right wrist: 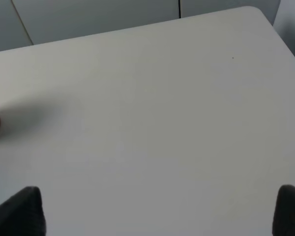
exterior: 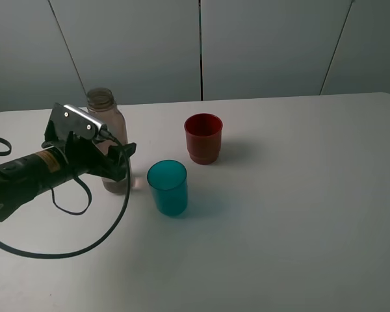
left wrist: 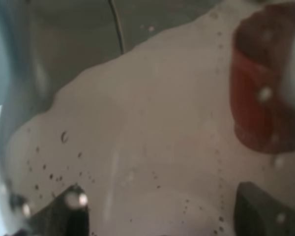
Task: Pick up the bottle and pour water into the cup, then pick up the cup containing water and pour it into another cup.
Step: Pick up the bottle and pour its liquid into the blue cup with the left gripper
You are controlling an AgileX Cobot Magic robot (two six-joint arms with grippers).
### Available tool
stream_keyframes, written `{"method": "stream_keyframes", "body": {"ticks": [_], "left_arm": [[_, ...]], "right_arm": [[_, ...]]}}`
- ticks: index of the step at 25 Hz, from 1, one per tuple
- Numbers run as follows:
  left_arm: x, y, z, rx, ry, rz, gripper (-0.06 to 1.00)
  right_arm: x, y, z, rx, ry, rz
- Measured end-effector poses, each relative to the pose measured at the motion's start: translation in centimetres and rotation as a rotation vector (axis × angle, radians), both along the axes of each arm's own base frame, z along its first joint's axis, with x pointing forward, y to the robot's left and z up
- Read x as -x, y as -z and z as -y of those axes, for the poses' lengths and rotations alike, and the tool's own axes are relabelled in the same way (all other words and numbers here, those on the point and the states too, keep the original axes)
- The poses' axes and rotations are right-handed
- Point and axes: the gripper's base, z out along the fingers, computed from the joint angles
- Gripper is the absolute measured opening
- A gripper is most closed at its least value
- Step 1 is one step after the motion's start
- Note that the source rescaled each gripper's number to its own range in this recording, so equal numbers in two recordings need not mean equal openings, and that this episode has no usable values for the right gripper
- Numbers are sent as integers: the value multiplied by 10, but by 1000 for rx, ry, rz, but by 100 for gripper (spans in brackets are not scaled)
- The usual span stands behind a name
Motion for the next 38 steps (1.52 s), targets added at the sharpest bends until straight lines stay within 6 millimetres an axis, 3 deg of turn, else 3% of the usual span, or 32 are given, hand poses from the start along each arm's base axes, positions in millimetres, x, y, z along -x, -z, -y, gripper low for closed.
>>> {"method": "stream_keyframes", "body": {"ticks": [16,30,38], "left_arm": [[23,-44,-9,-351,276,11,2],[32,-47,-18,-514,289,-64,2],[39,-45,-3,-603,400,-34,2]], "right_arm": [[0,0,0,2,-1,0],[0,0,0,0,0,0],[0,0,0,0,0,0]]}}
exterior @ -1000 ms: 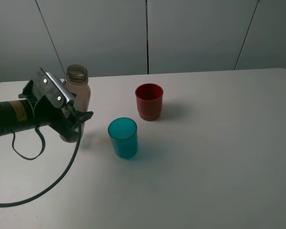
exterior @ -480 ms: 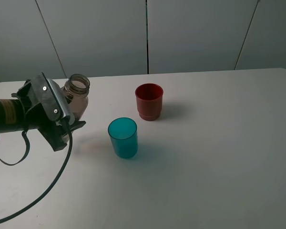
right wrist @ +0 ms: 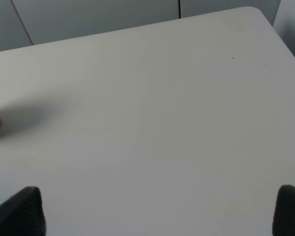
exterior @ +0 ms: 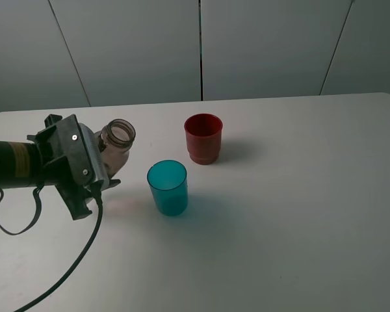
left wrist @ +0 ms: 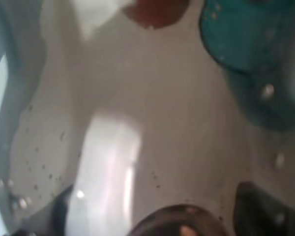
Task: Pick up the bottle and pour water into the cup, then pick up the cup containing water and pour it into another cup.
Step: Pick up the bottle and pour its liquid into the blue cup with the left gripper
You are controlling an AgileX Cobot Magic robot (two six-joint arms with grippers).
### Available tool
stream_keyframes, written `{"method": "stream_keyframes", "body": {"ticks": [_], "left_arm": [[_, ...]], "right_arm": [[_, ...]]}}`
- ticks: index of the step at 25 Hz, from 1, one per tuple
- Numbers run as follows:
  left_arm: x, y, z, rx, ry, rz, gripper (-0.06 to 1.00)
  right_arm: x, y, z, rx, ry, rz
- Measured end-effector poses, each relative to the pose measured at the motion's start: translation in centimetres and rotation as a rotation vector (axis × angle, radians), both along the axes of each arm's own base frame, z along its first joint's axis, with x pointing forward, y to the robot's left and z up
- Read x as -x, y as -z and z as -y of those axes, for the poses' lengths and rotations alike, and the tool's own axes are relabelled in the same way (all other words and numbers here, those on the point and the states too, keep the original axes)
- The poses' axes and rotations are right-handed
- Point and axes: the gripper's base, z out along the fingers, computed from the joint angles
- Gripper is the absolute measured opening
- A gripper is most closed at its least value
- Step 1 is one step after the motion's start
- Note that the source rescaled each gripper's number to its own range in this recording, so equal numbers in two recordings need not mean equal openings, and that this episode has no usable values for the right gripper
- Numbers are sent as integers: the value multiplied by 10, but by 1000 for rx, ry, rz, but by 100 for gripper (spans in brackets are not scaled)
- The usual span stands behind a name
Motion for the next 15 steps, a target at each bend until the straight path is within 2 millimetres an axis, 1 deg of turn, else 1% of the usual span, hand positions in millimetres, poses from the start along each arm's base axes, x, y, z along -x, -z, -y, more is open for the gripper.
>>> {"method": "stream_keyframes", "body": {"ticks": [3,6,9,15], "left_arm": [[-1,0,2,-64,21,-4,2],[-2,-2,9,-133,69,11,2],[-6,-9,16,-187,95,29,2],[-15,-19,22,-282,97,37,2]], "right_arm": [[0,0,0,0,0,0],[0,0,0,0,0,0],[0,0,0,2,-1,0],[0,0,0,2,-1,0]]}}
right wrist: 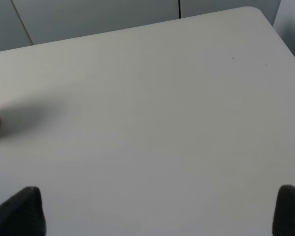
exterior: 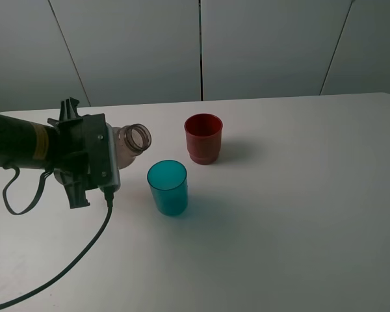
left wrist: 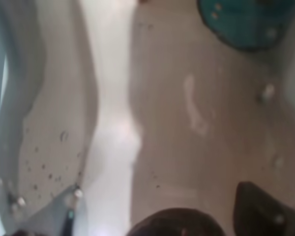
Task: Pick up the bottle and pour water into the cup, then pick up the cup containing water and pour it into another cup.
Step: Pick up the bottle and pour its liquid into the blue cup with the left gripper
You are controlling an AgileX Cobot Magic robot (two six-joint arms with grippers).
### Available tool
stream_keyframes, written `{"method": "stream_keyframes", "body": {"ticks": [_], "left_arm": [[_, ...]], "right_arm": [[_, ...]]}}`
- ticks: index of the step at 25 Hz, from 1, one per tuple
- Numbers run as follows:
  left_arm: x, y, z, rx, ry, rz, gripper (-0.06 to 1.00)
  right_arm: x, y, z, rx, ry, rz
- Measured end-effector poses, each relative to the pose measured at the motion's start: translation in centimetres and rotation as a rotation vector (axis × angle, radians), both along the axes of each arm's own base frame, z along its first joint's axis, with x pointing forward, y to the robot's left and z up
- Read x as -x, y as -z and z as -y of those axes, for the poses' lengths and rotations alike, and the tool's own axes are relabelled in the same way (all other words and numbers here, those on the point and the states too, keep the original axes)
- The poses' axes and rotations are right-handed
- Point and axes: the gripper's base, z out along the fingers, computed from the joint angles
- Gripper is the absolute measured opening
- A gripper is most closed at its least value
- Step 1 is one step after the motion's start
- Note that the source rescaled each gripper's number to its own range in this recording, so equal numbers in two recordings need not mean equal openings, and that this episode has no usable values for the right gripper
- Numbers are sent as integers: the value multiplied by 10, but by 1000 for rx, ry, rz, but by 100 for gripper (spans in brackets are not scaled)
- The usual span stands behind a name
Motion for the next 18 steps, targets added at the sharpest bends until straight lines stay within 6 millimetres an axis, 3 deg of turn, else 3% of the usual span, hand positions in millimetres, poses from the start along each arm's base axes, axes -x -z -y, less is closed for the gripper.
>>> {"method": "stream_keyframes", "body": {"ticks": [11,18], "left_arm": [[0,1,-3,-176,112,39,2],[-1,-1,0,-185,181,79,2]], "right_arm": [[0,0,0,-2,1,0],[0,0,0,-2,1,0]]}}
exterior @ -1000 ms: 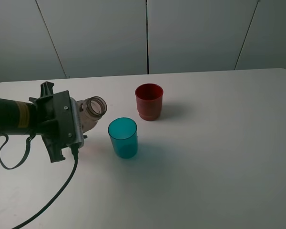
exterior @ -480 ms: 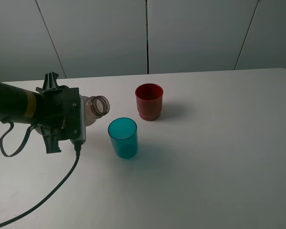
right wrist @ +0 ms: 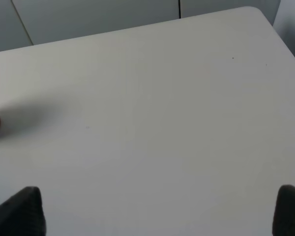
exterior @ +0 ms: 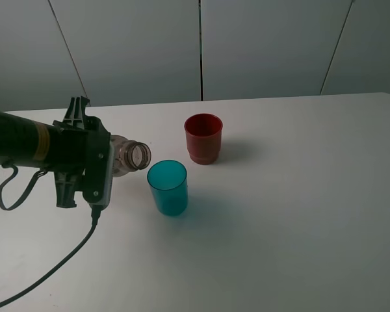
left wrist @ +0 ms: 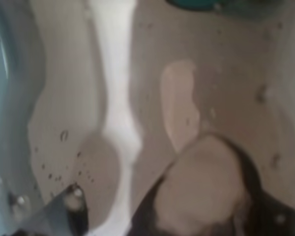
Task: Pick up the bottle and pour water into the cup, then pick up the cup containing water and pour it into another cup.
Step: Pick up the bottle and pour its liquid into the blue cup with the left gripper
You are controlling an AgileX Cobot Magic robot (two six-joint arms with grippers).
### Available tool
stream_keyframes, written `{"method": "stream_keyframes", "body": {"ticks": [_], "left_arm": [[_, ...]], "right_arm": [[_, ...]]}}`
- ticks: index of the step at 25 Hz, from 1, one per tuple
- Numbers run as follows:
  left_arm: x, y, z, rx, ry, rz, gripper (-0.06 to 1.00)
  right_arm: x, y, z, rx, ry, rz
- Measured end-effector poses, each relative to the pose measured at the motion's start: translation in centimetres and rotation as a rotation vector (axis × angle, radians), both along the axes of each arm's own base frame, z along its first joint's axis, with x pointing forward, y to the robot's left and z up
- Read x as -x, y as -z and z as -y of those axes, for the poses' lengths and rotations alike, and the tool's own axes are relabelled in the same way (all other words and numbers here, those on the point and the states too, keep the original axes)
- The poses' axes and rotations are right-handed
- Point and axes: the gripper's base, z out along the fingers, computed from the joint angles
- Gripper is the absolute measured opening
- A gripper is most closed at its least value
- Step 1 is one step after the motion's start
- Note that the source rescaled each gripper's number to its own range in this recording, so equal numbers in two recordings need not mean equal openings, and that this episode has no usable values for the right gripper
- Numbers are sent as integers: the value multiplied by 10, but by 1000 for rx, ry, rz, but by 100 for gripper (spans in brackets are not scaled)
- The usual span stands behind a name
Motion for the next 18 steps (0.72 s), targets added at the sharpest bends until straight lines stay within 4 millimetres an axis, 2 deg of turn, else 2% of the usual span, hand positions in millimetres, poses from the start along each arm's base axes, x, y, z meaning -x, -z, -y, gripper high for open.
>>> {"method": "stream_keyframes", "body": {"ticks": [12,18], "left_arm": [[-10,-12,6,-15,50,63,2],[-15,-4,6,-76,68,49,2]], "right_arm": [[0,0,0,2,-1,0],[0,0,0,2,-1,0]]}}
